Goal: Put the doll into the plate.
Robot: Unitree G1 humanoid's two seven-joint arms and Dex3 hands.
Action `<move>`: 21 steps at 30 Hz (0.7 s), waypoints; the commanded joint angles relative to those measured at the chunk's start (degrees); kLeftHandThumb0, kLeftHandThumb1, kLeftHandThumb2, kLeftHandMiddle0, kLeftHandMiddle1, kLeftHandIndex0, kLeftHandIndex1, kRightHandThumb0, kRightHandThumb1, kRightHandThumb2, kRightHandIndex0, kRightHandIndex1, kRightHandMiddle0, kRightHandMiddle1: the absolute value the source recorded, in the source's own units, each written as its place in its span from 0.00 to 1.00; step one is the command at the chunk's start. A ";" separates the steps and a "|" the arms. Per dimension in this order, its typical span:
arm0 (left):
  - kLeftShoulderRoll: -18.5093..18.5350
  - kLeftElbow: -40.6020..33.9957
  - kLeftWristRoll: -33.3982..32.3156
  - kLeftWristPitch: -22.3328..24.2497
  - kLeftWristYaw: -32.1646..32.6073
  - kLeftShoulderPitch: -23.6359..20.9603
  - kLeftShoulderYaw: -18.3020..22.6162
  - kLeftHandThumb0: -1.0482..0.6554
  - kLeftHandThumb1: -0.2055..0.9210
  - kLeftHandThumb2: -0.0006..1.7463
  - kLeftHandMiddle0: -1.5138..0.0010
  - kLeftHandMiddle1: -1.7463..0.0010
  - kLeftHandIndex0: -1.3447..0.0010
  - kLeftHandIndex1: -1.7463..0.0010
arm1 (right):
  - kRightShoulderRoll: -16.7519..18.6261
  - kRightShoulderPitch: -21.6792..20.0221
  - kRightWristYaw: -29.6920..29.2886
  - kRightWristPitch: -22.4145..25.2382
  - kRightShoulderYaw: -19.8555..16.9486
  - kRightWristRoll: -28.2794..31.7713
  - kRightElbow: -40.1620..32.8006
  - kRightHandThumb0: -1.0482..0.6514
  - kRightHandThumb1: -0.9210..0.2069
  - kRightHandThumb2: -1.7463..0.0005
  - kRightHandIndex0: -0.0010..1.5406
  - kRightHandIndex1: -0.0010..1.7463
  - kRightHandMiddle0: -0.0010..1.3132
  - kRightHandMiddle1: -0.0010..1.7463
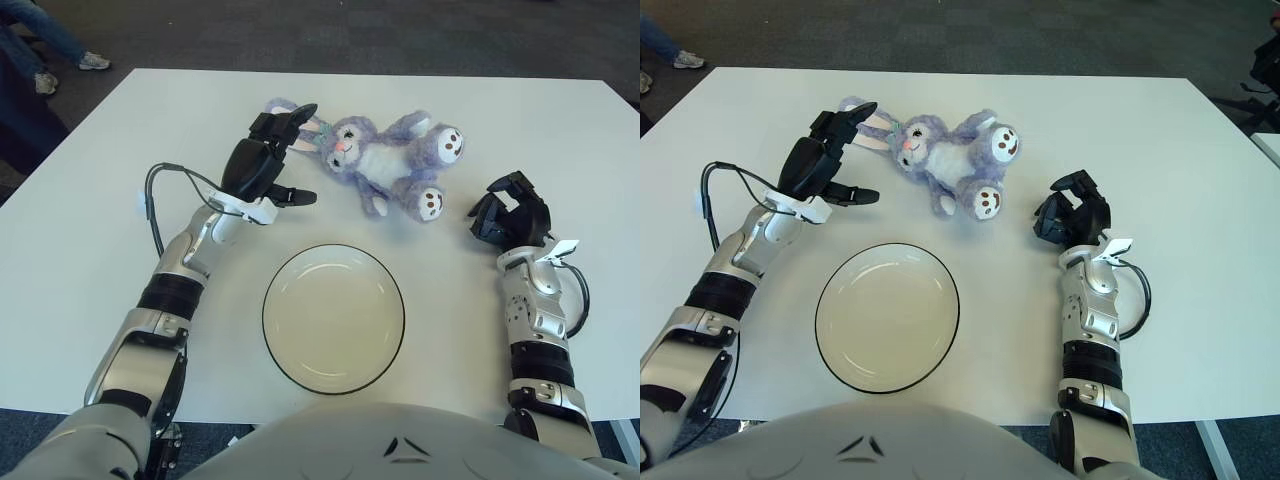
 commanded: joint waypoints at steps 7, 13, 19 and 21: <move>0.91 1.19 2.67 0.91 2.26 -4.05 -2.61 0.11 0.73 0.33 0.93 0.61 1.00 0.63 | 0.66 2.04 -0.51 2.02 0.51 -0.49 1.74 0.61 0.70 0.14 0.47 1.00 0.45 0.95; 0.76 2.33 3.70 2.03 0.48 -7.37 -4.76 0.13 0.68 0.34 0.94 0.60 1.00 0.63 | 0.69 2.10 -0.65 2.23 0.52 -0.47 1.63 0.61 0.70 0.14 0.47 1.00 0.45 0.95; -0.04 7.16 4.05 1.04 1.02 -11.68 -7.17 0.16 0.61 0.39 0.96 0.60 1.00 0.65 | 0.69 2.28 -0.81 2.27 0.64 -0.69 1.35 0.61 0.70 0.14 0.47 1.00 0.45 0.95; -0.24 8.66 3.92 0.13 1.58 -12.88 -7.87 0.17 0.60 0.39 0.96 0.60 1.00 0.65 | 0.73 2.36 -0.94 2.37 0.67 -0.76 1.19 0.61 0.70 0.14 0.47 1.00 0.45 0.95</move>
